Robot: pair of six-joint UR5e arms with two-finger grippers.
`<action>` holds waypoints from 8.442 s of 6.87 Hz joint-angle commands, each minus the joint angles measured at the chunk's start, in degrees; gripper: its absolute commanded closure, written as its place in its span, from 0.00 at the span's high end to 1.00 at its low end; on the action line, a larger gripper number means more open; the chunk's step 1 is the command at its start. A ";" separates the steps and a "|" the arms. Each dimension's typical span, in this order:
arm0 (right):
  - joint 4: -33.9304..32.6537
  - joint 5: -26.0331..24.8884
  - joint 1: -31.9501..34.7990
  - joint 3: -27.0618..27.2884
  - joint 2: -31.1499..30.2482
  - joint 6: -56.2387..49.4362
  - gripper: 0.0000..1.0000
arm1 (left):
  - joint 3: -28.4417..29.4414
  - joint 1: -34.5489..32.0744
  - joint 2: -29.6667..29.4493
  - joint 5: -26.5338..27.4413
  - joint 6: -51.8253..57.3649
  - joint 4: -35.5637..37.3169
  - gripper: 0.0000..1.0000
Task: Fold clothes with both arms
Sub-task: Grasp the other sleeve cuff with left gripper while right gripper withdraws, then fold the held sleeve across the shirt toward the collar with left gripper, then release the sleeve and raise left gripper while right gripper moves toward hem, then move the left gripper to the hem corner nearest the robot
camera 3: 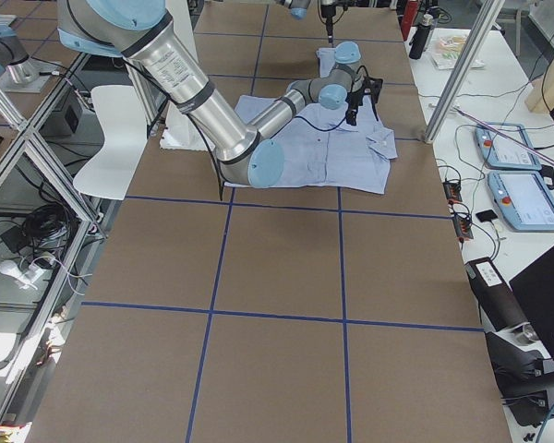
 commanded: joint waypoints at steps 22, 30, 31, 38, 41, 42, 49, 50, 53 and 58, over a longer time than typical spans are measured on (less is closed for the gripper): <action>0.90 -0.66 9.55 13.51 -26.05 -9.69 1.00 | -15.88 28.67 -36.36 21.93 -25.73 20.46 0.00; 0.90 -1.19 9.90 13.07 -27.02 -11.47 1.00 | -6.63 35.09 -47.21 28.71 -26.69 20.37 0.00; 0.90 -1.19 9.99 13.07 -27.11 -11.47 1.00 | -6.02 35.97 -48.25 30.54 -26.87 20.37 0.00; 0.99 -1.37 9.81 17.60 -31.04 -10.68 1.00 | -4.32 39.41 -51.61 36.01 -28.19 20.19 0.84; 0.81 -8.00 -2.43 35.33 -43.95 5.08 0.99 | -27.00 37.23 -37.36 33.73 -23.92 30.28 0.77; 0.81 -10.74 -7.89 39.22 -47.55 12.71 0.98 | -36.68 35.47 -28.14 32.16 -17.70 31.78 0.77; 0.02 -42.85 -46.42 45.85 -56.29 45.92 0.92 | -47.32 29.48 -21.81 24.76 -16.50 42.52 0.77; -0.85 -42.85 -47.92 45.85 -56.29 47.58 0.90 | -46.89 29.47 -21.64 24.93 -16.93 42.52 0.77; -1.12 -42.94 -50.47 45.33 -56.11 49.18 0.89 | -47.32 28.86 -19.88 25.02 -16.94 42.52 0.78; -1.12 -42.76 -51.01 44.35 -55.50 49.18 0.36 | -47.32 28.33 -19.61 25.20 -16.94 42.52 0.79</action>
